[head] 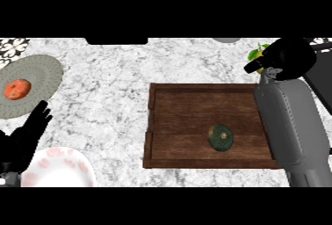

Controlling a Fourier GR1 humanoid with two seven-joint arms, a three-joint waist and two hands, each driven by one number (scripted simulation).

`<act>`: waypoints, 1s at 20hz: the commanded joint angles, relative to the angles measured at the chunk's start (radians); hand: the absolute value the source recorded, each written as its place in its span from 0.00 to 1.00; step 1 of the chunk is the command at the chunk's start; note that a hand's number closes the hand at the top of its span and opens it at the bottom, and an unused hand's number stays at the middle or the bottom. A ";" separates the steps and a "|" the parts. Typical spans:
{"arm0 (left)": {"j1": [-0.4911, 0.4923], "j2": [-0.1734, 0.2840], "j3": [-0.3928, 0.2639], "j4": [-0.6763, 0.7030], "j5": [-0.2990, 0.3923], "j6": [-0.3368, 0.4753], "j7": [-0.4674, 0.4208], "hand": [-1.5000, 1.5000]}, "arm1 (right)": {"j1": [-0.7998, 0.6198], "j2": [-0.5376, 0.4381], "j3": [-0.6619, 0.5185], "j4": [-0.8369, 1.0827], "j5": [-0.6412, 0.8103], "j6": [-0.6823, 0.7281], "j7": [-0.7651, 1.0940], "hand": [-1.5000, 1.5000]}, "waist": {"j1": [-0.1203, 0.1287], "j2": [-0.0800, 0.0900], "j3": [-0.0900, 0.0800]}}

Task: Pick the lemon from the tray and place it in the tiered shelf

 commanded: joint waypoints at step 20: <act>0.014 -0.016 0.039 0.033 -0.017 -0.035 -0.040 0.50 | -0.308 -0.018 -0.156 -0.309 0.439 0.370 0.156 1.00 | 0.004 -0.001 -0.004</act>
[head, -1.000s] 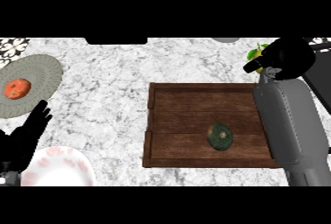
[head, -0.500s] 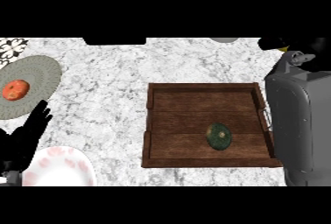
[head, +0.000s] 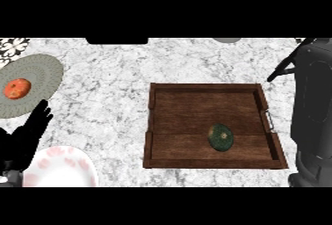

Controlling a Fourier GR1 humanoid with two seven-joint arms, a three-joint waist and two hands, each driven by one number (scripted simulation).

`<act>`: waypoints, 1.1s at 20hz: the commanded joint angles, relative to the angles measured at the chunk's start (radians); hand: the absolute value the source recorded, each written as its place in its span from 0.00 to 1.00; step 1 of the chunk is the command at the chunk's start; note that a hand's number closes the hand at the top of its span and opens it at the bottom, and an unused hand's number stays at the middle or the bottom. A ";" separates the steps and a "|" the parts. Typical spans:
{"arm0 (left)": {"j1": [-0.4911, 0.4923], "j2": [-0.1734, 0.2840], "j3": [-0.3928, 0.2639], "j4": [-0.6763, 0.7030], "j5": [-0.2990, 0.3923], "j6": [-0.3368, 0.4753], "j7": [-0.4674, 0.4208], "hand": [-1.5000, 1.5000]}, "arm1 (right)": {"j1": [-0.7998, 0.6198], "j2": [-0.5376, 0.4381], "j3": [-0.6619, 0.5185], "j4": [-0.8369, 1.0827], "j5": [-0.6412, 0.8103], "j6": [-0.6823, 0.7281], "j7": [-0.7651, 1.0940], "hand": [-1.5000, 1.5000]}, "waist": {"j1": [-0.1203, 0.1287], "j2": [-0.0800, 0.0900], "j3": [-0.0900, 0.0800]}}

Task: Pick the lemon from the tray and place it in the tiered shelf

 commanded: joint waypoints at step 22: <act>-0.015 -0.017 0.041 0.004 -0.010 -0.049 0.039 0.50 | -0.037 -0.256 -0.310 0.179 0.094 0.200 -0.115 1.00 | 0.003 0.007 0.001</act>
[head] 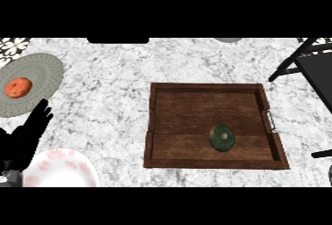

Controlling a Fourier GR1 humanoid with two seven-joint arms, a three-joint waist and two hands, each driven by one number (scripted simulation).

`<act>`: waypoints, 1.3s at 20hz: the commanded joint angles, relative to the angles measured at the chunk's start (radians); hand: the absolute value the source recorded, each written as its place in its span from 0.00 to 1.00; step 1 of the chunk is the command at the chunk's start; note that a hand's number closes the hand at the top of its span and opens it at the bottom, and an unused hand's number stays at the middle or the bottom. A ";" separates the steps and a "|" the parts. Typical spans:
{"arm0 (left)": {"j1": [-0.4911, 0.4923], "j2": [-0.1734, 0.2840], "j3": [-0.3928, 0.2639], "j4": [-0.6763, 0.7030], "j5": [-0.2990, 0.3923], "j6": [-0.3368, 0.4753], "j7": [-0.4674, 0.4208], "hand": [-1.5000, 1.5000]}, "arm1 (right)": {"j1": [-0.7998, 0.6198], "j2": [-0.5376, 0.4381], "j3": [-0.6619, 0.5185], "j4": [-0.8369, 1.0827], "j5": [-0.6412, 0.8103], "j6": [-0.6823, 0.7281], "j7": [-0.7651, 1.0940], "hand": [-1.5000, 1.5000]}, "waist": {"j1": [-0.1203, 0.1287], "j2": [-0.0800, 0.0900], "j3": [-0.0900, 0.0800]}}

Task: Pick the lemon from the tray and place it in the tiered shelf

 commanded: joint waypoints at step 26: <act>0.035 -0.068 0.047 -0.019 -0.060 -0.045 -0.008 0.50 | 0.247 -0.148 -0.169 0.039 -0.293 -0.327 0.001 0.00 | 0.004 0.000 -0.001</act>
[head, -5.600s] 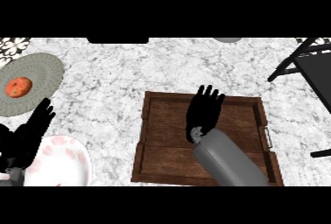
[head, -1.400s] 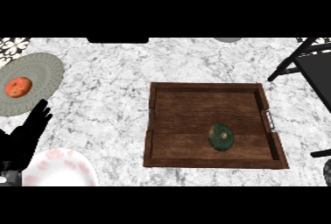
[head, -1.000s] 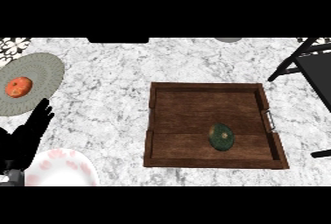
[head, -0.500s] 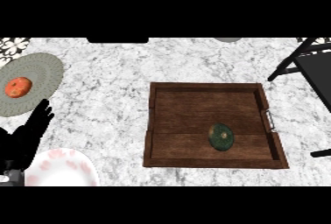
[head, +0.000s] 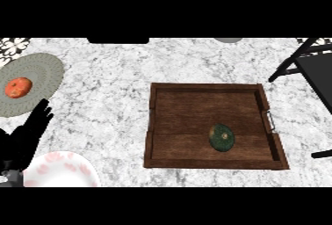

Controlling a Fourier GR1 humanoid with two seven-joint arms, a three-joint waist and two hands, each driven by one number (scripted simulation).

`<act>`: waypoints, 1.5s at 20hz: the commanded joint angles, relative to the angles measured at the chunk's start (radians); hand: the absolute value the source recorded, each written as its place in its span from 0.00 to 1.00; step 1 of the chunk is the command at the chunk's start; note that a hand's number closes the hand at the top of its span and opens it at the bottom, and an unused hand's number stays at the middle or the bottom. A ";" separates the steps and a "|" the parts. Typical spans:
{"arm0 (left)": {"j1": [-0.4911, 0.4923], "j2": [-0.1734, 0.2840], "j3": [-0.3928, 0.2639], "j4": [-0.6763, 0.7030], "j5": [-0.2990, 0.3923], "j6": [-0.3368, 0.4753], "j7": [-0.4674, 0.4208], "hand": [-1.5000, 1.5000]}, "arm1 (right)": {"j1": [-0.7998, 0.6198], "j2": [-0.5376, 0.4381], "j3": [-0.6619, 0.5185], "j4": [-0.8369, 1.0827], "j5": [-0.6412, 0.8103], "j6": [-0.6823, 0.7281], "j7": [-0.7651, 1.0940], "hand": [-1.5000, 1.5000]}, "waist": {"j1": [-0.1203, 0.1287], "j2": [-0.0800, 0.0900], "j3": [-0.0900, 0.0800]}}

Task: Pick the lemon from the tray and place it in the tiered shelf

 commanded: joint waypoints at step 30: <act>0.058 0.001 0.060 0.008 -0.021 -0.016 0.006 0.50 | -0.026 0.084 -0.081 -1.205 -0.132 0.659 0.255 0.00 | -0.075 -0.038 -0.006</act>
